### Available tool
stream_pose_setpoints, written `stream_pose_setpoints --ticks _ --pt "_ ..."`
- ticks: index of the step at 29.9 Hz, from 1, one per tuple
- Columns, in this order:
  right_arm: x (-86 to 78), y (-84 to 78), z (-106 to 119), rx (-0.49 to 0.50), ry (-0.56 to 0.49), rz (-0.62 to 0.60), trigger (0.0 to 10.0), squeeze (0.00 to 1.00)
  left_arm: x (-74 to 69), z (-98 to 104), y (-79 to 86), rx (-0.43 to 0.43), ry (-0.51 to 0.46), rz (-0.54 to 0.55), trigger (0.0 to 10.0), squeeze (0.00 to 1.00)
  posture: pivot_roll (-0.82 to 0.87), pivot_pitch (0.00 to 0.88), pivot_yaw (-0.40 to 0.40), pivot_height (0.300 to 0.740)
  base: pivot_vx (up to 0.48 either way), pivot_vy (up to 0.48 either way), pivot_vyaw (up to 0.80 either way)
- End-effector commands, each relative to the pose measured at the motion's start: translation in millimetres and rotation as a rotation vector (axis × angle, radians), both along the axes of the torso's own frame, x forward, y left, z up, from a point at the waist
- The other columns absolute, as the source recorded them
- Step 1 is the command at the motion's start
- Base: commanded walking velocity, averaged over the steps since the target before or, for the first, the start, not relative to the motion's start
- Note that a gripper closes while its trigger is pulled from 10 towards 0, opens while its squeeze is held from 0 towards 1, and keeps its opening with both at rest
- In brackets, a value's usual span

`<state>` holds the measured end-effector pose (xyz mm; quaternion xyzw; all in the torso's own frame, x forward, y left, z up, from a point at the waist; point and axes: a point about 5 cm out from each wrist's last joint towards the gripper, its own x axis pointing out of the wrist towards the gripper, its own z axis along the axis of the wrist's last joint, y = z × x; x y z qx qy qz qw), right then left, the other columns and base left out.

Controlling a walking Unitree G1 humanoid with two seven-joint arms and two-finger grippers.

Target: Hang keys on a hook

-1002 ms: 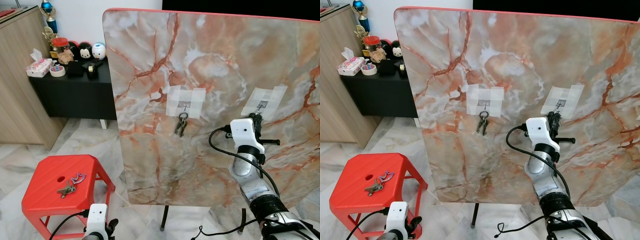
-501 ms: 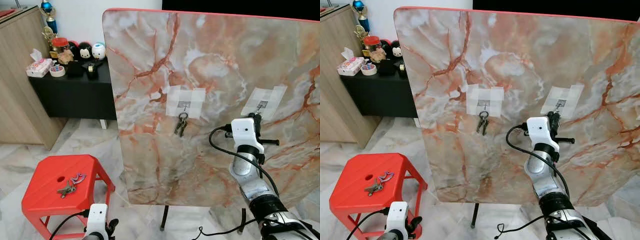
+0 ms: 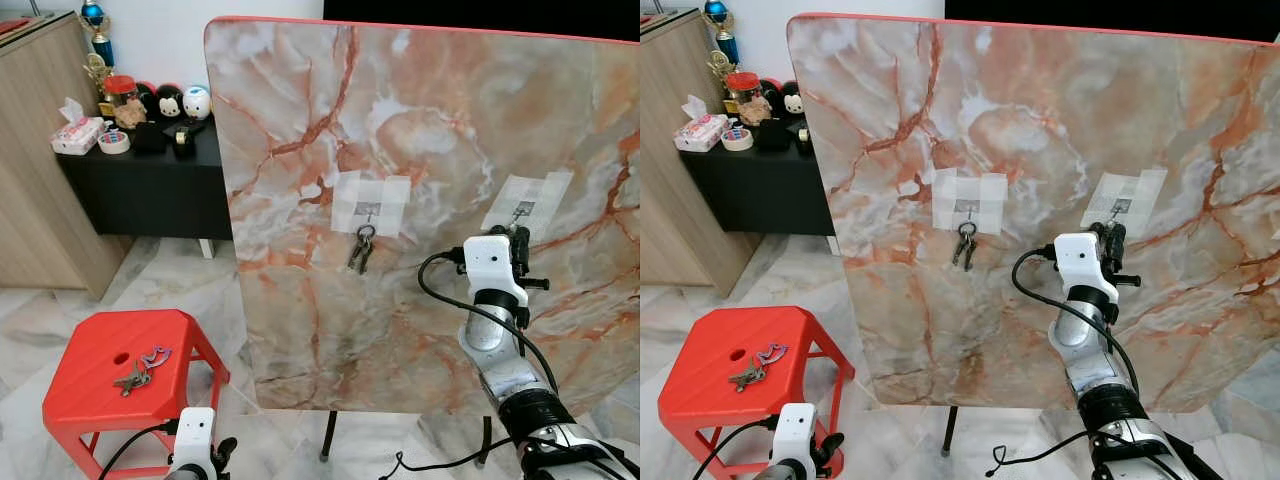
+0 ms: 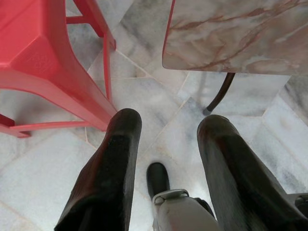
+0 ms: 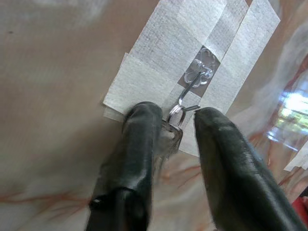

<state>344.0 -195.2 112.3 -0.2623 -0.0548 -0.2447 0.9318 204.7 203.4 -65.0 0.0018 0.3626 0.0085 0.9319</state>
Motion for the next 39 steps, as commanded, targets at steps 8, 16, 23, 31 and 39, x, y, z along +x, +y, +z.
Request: stream_pose_setpoints --ticks 8,16,23,31,39 --pt "-9.6 11.4 -12.4 0.053 0.027 0.072 10.0 0.00 -2.0 -1.6 -1.5 0.003 0.010 0.002 10.0 0.00 0.08 0.000 -0.078 0.740 0.000 0.000 0.00" --pt "-38.8 33.3 -93.9 0.565 0.458 0.247 10.0 0.00 -1.9 -1.5 -0.7 0.006 0.011 0.005 10.0 0.00 0.07 0.000 -0.078 0.740 0.000 0.000 0.00" --pt "-92.1 33.0 -154.2 0.528 0.825 0.244 10.0 0.00 -2.8 -1.7 1.3 0.012 0.013 0.012 10.0 0.00 0.08 0.000 -0.075 0.740 0.000 0.000 0.00" --pt "-125.4 29.4 -179.7 0.722 0.954 0.202 10.0 0.00 -7.6 -4.5 6.3 0.036 0.055 -0.002 10.0 0.00 0.07 0.000 -0.062 0.740 0.000 0.000 0.00" --pt "-168.0 13.7 -201.5 0.830 1.032 0.062 10.0 0.00 -15.9 -9.3 8.8 0.051 0.101 0.014 10.0 0.00 0.09 0.000 -0.069 0.740 0.000 0.000 0.00"
